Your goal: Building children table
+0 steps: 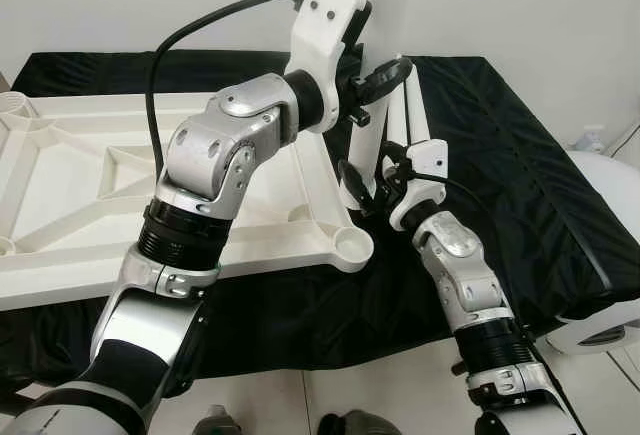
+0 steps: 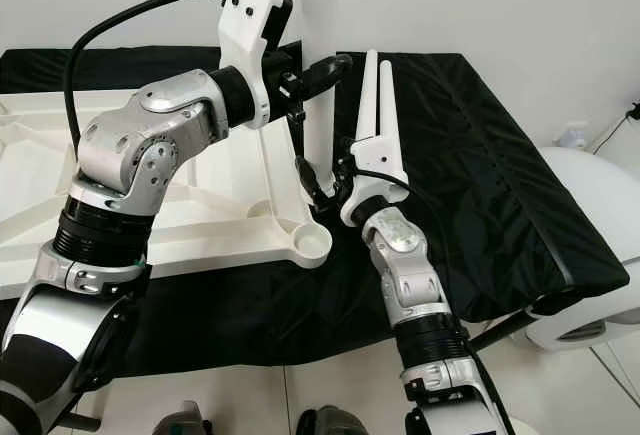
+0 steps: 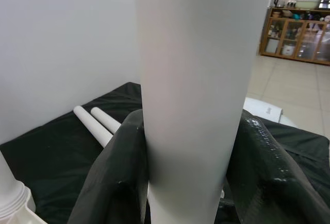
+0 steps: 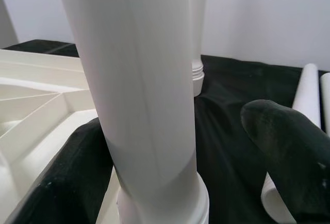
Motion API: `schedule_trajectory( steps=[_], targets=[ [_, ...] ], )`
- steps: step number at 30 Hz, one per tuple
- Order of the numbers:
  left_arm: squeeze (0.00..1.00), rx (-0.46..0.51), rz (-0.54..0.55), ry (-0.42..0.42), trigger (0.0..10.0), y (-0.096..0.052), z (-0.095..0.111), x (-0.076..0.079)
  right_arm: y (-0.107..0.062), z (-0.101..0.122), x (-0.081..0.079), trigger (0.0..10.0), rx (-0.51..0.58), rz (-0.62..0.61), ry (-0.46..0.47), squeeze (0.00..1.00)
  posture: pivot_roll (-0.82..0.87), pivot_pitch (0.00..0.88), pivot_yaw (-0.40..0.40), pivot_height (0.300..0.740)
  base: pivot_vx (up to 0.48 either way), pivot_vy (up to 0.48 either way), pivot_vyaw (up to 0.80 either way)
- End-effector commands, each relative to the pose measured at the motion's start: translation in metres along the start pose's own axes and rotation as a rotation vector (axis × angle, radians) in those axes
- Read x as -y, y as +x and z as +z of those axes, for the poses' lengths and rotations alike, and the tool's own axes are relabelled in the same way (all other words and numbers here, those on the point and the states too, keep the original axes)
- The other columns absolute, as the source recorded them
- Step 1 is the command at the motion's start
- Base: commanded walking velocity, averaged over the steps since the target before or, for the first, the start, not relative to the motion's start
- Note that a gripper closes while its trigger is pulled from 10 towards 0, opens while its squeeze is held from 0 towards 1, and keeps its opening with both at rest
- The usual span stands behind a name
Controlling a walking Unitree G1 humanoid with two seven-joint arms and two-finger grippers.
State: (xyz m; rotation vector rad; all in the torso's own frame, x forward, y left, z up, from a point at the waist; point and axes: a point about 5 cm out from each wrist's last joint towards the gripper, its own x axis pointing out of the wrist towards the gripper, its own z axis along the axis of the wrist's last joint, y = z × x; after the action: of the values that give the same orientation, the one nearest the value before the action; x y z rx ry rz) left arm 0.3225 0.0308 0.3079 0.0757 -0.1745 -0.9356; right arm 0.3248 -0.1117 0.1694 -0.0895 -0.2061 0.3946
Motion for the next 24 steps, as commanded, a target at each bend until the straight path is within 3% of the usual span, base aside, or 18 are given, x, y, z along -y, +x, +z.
schedule_trajectory(
  steps=[1,8,12,24],
  targets=[
    [0.00,0.005,0.136,0.025,10.0,0.000,0.003,-0.004,0.001,0.006,0.005,10.0,0.019,-0.066,-0.032,0.00,0.03,0.006,-0.070,0.740,0.000,0.000,0.00],
    [0.00,0.015,0.167,0.045,10.0,0.002,0.003,0.002,0.008,0.011,-0.009,10.0,0.006,-0.147,-0.045,0.00,0.03,0.000,-0.079,0.740,0.000,0.000,0.00],
    [0.00,0.007,0.164,0.061,10.0,0.004,0.001,0.008,0.013,0.016,-0.019,10.0,0.006,-0.188,-0.105,0.00,0.04,0.000,-0.085,0.740,0.000,0.000,0.00],
    [0.00,0.011,0.164,0.069,10.0,0.006,0.002,0.013,0.017,0.019,-0.021,10.0,0.008,-0.292,-0.140,0.00,0.04,0.000,-0.090,0.740,0.000,0.000,0.00]
  ],
)
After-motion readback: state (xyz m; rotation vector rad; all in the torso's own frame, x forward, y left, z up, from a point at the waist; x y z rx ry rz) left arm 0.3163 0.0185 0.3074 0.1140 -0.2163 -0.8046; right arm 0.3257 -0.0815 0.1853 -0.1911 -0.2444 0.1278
